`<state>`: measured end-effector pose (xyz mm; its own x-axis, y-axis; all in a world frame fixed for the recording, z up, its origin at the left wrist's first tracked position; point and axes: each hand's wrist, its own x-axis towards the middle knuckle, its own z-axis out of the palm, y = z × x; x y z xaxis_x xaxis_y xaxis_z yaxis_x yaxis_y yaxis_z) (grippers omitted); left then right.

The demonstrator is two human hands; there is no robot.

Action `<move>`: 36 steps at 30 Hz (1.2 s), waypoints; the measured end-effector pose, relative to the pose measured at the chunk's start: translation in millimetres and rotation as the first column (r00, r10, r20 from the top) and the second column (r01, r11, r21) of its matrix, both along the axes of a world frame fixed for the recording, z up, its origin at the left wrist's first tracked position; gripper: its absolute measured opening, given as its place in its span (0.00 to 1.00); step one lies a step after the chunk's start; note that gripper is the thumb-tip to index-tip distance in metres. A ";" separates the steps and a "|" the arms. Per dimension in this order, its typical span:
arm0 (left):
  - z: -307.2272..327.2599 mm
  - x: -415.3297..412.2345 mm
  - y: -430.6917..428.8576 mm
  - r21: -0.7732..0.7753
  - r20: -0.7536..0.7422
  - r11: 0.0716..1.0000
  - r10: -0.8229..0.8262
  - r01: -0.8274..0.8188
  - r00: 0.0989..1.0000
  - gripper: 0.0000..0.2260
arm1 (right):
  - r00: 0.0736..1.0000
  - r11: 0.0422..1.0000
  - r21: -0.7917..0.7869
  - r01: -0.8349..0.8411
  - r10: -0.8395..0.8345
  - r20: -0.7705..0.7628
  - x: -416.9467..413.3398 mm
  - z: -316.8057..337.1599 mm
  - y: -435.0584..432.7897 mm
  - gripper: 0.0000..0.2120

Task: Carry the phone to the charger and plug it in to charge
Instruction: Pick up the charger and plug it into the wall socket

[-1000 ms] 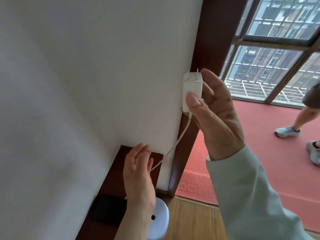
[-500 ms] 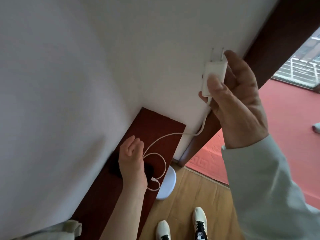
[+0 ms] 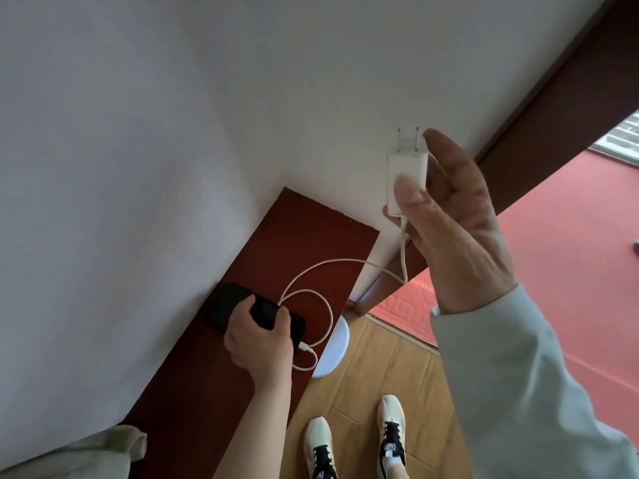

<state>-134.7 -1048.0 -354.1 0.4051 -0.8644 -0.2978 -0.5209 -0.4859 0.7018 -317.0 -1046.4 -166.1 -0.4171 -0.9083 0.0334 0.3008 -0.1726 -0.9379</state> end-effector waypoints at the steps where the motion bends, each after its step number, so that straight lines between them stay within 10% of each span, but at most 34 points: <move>1: -0.6 -3.1 -0.2 0.009 0.049 1.000 -0.016 0.016 0.999 0.27 | 1.000 1.000 0.008 0.002 -0.002 0.000 -0.4 -2.5 0.3 0.26; 36: -14.8 -5.9 8.6 0.134 0.322 0.991 -0.045 0.001 0.946 0.42 | 0.976 0.972 0.096 -0.216 0.219 -0.019 -1.8 -32.3 -17.2 0.25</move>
